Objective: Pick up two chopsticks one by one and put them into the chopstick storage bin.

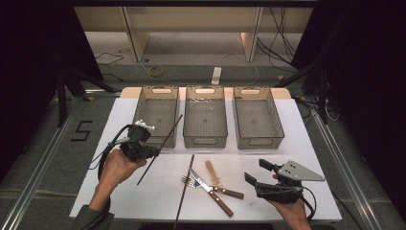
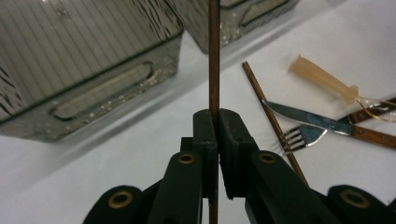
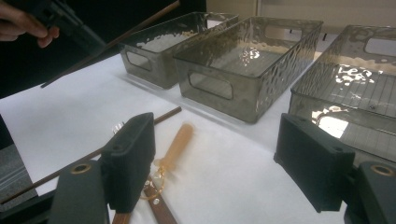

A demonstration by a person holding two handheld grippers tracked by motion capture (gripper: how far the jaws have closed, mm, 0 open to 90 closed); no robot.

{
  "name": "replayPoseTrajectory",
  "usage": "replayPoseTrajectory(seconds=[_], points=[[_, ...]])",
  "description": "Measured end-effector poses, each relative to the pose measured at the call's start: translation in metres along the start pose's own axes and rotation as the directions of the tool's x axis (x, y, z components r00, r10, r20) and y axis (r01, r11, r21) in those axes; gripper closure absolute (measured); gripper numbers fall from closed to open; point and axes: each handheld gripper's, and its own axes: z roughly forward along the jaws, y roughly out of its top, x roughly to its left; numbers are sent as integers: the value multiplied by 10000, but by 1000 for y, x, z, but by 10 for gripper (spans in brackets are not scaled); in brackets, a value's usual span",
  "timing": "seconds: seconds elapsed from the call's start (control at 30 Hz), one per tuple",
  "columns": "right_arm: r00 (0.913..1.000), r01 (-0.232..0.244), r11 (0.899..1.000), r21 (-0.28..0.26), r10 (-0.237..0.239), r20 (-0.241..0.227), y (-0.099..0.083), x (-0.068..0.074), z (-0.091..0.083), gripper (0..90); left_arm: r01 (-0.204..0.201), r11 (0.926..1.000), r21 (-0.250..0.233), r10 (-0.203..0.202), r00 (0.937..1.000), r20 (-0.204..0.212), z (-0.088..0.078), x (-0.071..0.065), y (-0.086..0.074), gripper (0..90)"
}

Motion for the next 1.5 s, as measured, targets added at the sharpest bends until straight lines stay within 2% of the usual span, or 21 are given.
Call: replayPoseTrajectory(seconds=[0.17,0.33,0.5,0.7,0.97,1.2,1.5], points=[[10000,-25,10000,-2,25,-30,0,0,-1,289,135,9994,-312,-139,9999,-100,-4,11,17,853],[10000,-38,10000,0,38,-46,0,0,-1,290,188,9974,-692,-217,9989,-409,-6,22,31,854],[10000,-33,10000,5,33,-51,0,0,0,290,436,9924,-1152,-492,9977,-459,-2,32,43,853],[9999,-34,10000,-11,34,-96,0,0,-1,290,633,9902,-1245,-729,9946,-740,2,47,62,853],[9998,-35,10000,5,35,-199,0,0,0,287,474,9881,-1464,-654,9906,-1203,1,58,87,853],[9996,-51,10000,7,51,-291,0,0,0,286,748,9864,-1463,-939,9873,-1283,15,78,98,853],[9992,-69,9999,-115,64,-390,0,1,-1,270,909,9811,-1709,-1169,9818,-1493,26,89,106,852]])
